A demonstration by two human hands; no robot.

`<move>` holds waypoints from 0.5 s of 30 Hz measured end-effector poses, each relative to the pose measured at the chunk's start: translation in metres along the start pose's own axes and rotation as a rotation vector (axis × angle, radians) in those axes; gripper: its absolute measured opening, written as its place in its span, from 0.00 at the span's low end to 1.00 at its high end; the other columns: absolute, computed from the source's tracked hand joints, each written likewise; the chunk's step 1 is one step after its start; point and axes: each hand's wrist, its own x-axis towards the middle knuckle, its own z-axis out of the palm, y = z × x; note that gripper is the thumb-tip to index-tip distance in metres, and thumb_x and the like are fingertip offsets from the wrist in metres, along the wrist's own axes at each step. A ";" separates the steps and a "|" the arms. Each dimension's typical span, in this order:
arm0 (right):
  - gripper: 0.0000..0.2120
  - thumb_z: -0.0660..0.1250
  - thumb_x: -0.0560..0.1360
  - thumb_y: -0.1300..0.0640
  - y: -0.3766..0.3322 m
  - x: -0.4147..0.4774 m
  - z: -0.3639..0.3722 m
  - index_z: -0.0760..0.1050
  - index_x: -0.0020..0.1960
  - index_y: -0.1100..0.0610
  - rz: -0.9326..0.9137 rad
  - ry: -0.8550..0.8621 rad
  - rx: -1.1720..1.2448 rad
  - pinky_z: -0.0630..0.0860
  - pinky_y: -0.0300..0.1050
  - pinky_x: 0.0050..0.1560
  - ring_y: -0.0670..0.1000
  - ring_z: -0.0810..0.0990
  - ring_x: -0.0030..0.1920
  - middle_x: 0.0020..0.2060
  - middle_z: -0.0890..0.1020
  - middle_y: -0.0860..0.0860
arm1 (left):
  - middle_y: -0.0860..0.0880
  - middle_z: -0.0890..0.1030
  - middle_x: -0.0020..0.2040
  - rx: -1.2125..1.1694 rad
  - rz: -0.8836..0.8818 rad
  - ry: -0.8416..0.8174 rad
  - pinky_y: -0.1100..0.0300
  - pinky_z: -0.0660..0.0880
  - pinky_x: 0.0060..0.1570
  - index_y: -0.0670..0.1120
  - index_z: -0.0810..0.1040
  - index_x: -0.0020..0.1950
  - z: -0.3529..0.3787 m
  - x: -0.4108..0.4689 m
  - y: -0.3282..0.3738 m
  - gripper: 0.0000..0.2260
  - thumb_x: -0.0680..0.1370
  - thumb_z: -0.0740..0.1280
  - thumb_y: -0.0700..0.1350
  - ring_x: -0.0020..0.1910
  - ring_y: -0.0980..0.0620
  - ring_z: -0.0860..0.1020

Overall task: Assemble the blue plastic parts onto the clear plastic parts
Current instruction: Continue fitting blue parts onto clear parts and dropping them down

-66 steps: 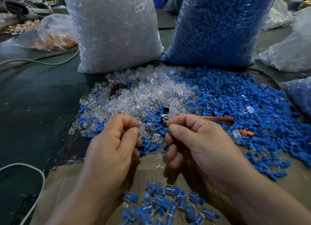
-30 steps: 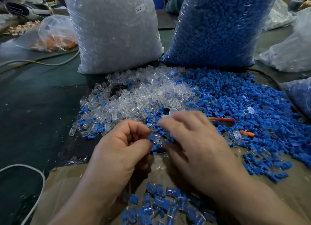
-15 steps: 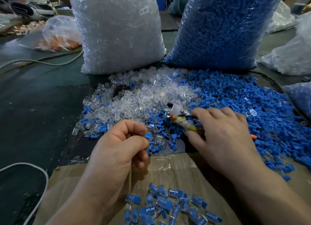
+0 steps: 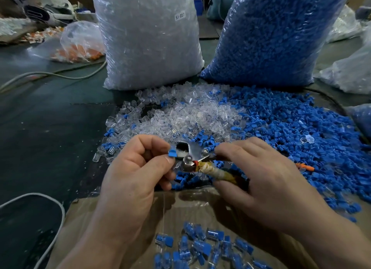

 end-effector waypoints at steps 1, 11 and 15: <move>0.25 0.57 0.72 0.36 0.001 0.000 0.001 0.72 0.64 0.47 -0.005 0.005 0.004 0.76 0.46 0.50 0.48 0.75 0.52 0.52 0.79 0.42 | 0.49 0.81 0.36 0.021 0.011 -0.001 0.62 0.76 0.29 0.54 0.83 0.42 0.000 0.000 0.000 0.10 0.72 0.70 0.38 0.33 0.53 0.79; 0.23 0.60 0.73 0.38 0.002 -0.006 0.000 0.73 0.63 0.49 -0.054 0.073 0.093 0.77 0.49 0.49 0.49 0.76 0.52 0.52 0.79 0.42 | 0.47 0.81 0.34 0.082 0.029 -0.013 0.63 0.77 0.30 0.52 0.82 0.42 0.004 -0.004 0.002 0.16 0.77 0.66 0.31 0.32 0.53 0.78; 0.24 0.59 0.73 0.38 0.002 -0.008 0.000 0.71 0.64 0.48 -0.066 0.061 0.083 0.77 0.48 0.49 0.49 0.76 0.53 0.53 0.79 0.42 | 0.48 0.81 0.34 0.112 0.021 -0.026 0.64 0.77 0.31 0.52 0.82 0.41 0.005 -0.007 0.005 0.17 0.77 0.66 0.30 0.32 0.54 0.79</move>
